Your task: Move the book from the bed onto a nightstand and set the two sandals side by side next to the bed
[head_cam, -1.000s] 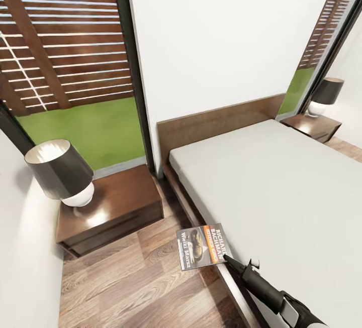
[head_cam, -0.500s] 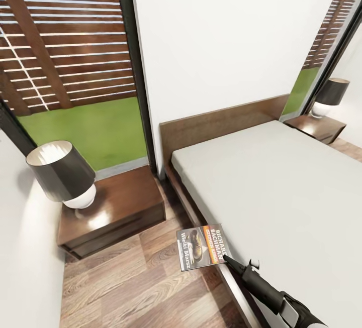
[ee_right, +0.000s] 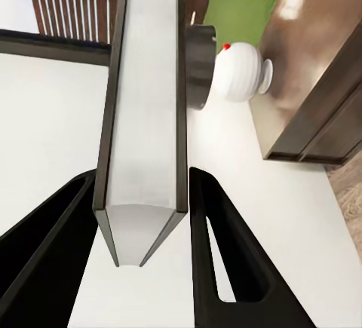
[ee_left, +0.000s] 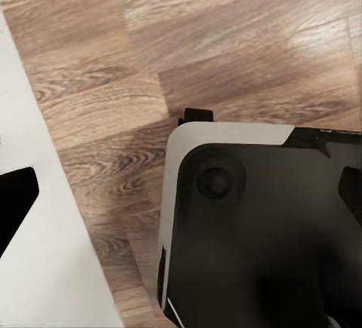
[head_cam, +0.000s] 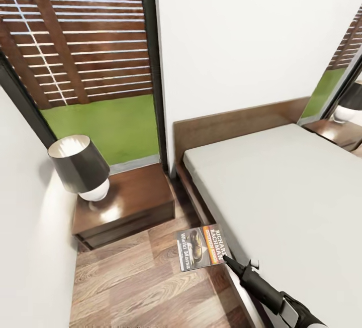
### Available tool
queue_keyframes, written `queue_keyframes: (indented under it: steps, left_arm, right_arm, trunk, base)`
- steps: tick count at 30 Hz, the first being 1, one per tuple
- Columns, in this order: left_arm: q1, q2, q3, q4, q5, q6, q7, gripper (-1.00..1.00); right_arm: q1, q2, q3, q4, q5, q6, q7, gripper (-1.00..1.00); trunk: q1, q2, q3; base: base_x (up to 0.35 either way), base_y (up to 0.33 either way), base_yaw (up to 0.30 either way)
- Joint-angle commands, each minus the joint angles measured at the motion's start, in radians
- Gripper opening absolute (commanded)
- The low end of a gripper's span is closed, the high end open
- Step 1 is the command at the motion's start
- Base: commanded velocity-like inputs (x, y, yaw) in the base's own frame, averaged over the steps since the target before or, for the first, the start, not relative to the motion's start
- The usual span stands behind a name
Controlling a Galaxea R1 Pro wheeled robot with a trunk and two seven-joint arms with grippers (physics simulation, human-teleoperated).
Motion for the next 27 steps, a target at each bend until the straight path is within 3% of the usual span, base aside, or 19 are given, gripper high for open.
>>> queue_keyframes:
  steps: [1, 14, 27]
  left_arm:
    - [-0.001, 0.0, -0.007, 0.001, 0.011, -0.004, -0.004, 1.0]
    - [-0.001, -0.001, -0.003, 0.0, 0.011, -0.02, -0.004, 1.0]
    - [-0.001, 0.0, -0.004, 0.0, 0.011, -0.021, -0.004, 1.0]
  right_arm:
    - [0.0, 0.0, 0.003, 0.0, -0.008, 0.01, 0.003, -1.0]
    - [0.0, 0.001, 0.004, 0.0, -0.009, 0.01, -0.065, -1.0]
    - [0.0, 0.012, 0.002, 0.0, -0.009, 0.01, -0.08, -1.0]
  trunk:
    - [0.0, -0.002, -0.002]
    - [0.0, -0.002, -0.007]
    - [0.0, -0.002, -0.007]
  base:
    - [0.001, 0.0, 0.257]
    - [0.0, -0.013, 0.269]
    - [0.0, -0.168, 0.255]
